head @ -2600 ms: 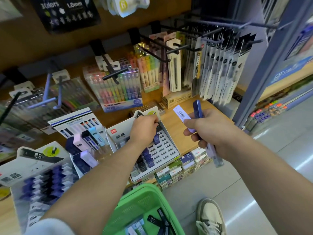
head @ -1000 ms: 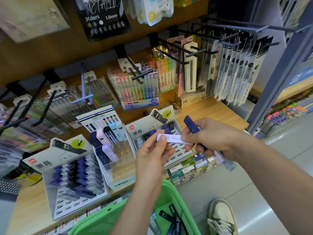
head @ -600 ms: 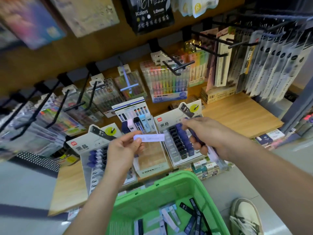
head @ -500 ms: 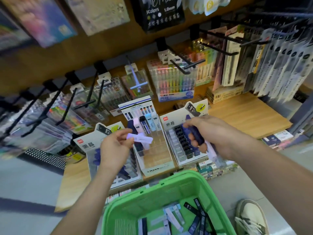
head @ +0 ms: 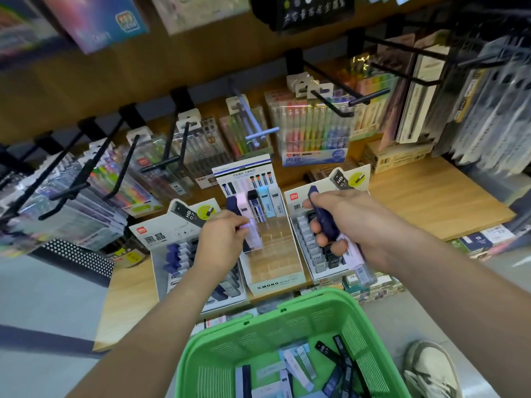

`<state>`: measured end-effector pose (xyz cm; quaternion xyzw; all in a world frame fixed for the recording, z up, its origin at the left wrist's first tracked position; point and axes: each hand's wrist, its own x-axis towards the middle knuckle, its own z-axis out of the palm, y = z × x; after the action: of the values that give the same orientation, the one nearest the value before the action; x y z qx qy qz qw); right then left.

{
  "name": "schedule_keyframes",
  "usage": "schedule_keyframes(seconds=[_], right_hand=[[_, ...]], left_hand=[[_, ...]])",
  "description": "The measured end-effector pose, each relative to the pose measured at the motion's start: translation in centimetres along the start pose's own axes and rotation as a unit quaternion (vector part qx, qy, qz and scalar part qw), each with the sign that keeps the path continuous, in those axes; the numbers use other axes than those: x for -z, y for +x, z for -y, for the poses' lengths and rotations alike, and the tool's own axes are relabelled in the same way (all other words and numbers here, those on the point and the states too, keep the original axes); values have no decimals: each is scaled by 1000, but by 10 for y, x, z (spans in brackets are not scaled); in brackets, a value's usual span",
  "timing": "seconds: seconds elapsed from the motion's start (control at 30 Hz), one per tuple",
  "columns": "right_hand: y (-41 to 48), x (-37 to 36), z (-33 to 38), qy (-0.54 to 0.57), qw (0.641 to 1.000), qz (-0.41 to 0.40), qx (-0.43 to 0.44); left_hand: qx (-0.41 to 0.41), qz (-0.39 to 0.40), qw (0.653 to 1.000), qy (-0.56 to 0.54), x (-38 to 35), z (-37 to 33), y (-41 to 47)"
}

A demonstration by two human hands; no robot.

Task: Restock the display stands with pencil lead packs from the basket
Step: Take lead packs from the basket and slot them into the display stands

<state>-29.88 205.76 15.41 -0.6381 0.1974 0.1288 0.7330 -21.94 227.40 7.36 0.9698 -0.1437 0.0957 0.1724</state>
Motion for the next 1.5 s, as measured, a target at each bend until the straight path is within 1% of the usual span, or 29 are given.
schedule_keyframes(seconds=[0.1, 0.23, 0.37, 0.43, 0.47, 0.6, 0.8, 0.87, 0.93, 1.0, 1.1, 1.17, 1.23, 1.37, 1.4, 1.43, 1.5], right_hand=[[0, -3, 1, 6, 1000, 3, 1], [-1, -5, 2, 20, 1000, 10, -2], [-5, -7, 4, 63, 997, 36, -22], [-6, -7, 5, 89, 995, 40, -35], [-6, -7, 5, 101, 993, 41, -39], [-5, -8, 5, 149, 986, 48, -51], [-4, -12, 5, 268, 959, 43, -87], [-5, -12, 4, 291, 951, 46, -100], [-6, -13, 3, 286, 951, 49, -106], [-5, -15, 2, 260, 960, 44, -96], [-4, -16, 0, 212, 974, 39, -66], [-4, -17, -1, 195, 978, 48, -57], [-4, -19, -3, 180, 981, 47, -56], [-1, -19, -4, 168, 983, 31, -59], [-1, -18, -3, 172, 983, 27, -58], [-1, -17, -2, 176, 983, 23, -56], [-1, -15, -1, 183, 982, 17, -50]], left_hand=[[10, 13, 1000, -11, -2, 0, 5], [-12, 25, 1000, -3, -10, 3, 1], [-73, 6, 996, 51, -17, 3, -7], [-89, -22, 994, 56, -19, 4, -9], [-79, -33, 996, 38, -19, 4, -10], [7, -60, 997, -50, -14, 8, -10], [20, -60, 997, -37, -13, 14, -16], [5, -69, 997, -31, -15, 12, -17], [-33, -74, 997, -8, -16, 10, -16], [-54, -75, 996, 12, -16, 10, -15], [-61, -72, 995, 20, -17, 12, -14], [-52, -63, 996, 20, -17, 13, -14], [-47, -46, 998, 18, -14, 15, -14], [-74, 21, 996, 39, -9, 7, -19], [-76, 26, 996, 40, -6, 4, -19], [-78, 18, 996, 36, -3, 2, -18], [-90, -34, 995, 18, 6, 0, -11]])
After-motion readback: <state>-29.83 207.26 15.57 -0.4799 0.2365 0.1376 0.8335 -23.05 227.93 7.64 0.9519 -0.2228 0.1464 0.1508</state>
